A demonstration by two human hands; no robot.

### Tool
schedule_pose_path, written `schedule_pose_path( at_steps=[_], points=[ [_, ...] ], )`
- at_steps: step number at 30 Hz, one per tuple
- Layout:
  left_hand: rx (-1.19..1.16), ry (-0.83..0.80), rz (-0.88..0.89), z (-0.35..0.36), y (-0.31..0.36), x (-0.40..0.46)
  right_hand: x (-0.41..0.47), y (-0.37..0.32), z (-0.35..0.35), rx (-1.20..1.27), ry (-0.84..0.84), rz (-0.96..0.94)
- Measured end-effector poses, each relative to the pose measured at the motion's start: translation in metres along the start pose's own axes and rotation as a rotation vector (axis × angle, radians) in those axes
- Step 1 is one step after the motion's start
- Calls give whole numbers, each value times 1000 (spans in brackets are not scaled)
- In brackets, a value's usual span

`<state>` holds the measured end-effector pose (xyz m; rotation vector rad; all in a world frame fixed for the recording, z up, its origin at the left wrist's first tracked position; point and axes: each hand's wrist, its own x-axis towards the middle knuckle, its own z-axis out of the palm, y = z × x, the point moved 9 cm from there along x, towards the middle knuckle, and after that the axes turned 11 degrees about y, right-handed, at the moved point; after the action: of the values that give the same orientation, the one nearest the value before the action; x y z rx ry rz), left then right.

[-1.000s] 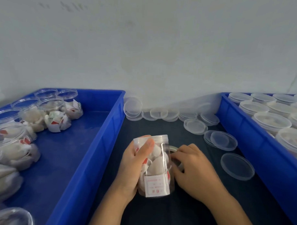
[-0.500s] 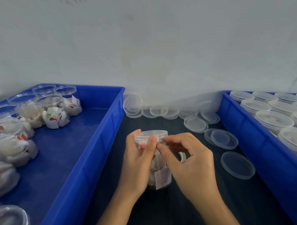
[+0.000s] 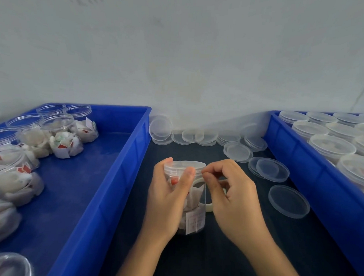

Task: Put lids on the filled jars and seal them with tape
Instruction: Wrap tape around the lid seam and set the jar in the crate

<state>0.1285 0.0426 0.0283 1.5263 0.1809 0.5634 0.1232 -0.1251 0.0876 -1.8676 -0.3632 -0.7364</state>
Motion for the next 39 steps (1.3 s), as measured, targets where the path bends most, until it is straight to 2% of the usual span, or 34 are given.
schedule_pose_path(
  at_steps=[11, 14, 18, 22, 25, 31, 39],
  points=[
    [188, 80, 47, -6, 4, -2, -2, 15, 7, -115, -168, 119],
    [188, 95, 36, -7, 6, -4, -2, 10, 7, -118, -171, 93],
    [189, 69, -33, -7, 3, -3, 1, -10, 2, -167, -123, -165],
    [123, -55, -155, 2, -5, -4, -1, -24, -4, -297, -67, -493],
    [95, -122, -231, 7, -12, -7, -2, -26, -6, -316, -67, -573],
    [142, -99, -139, 3, -7, -3, 3, 13, -3, -78, -230, -15],
    [92, -122, -184, 2, -9, -2, 7, 26, -11, -23, -189, 167]
  ],
)
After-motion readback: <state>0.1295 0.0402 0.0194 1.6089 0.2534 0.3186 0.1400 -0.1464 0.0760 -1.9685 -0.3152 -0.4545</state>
